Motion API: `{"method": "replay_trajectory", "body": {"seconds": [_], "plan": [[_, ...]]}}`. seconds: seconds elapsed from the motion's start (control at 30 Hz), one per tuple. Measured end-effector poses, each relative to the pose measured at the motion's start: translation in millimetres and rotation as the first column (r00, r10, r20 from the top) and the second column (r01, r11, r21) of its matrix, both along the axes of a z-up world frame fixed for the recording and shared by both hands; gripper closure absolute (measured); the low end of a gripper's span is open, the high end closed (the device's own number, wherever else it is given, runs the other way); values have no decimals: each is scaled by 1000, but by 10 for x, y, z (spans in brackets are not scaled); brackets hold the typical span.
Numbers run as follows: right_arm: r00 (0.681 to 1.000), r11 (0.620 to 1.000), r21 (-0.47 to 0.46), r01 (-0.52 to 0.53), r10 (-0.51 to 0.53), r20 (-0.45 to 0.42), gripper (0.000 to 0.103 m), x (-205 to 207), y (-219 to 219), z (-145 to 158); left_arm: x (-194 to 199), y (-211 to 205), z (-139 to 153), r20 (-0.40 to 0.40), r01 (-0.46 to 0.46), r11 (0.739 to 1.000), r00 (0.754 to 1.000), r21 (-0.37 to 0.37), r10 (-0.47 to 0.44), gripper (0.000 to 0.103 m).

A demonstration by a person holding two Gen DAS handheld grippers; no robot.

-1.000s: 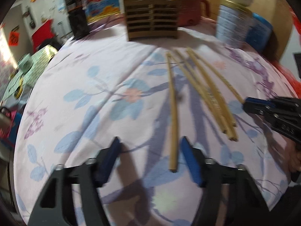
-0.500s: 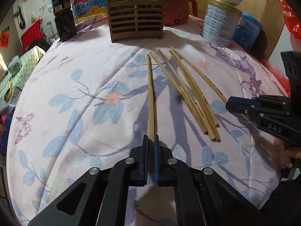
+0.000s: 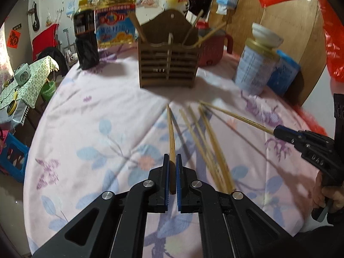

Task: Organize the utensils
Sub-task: 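Lift both held chopsticks and carry them above the wooden holder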

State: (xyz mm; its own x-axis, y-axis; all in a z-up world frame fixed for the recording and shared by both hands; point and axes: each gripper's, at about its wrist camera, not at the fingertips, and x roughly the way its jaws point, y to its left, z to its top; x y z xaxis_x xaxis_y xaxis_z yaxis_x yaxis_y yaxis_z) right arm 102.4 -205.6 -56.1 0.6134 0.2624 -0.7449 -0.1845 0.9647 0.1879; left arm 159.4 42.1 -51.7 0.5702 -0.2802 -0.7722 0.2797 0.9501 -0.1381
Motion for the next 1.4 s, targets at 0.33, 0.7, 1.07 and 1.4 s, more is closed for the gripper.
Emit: {"method": "replay_trajectory", "body": {"seconds": [0.33,0.7,1.07,1.4], "plan": [[991,996,81,25,-35,129,96,132,-132,638,124,53,542,61,-9,997,998,-72,14,97],[979,995,96,19,-38,203,96,120,-155,952,223,189,678,9,-42,998,999,-52,43,97],[958,993,118,-7,-27,287,96,306,-129,1312,500,216,1122,29,-5,997,1000,-81,7,97],[898,986,156,-56,-18,440,96,779,-43,2027,1014,178,1599,16,48,996,999,-69,-47,97]]}}
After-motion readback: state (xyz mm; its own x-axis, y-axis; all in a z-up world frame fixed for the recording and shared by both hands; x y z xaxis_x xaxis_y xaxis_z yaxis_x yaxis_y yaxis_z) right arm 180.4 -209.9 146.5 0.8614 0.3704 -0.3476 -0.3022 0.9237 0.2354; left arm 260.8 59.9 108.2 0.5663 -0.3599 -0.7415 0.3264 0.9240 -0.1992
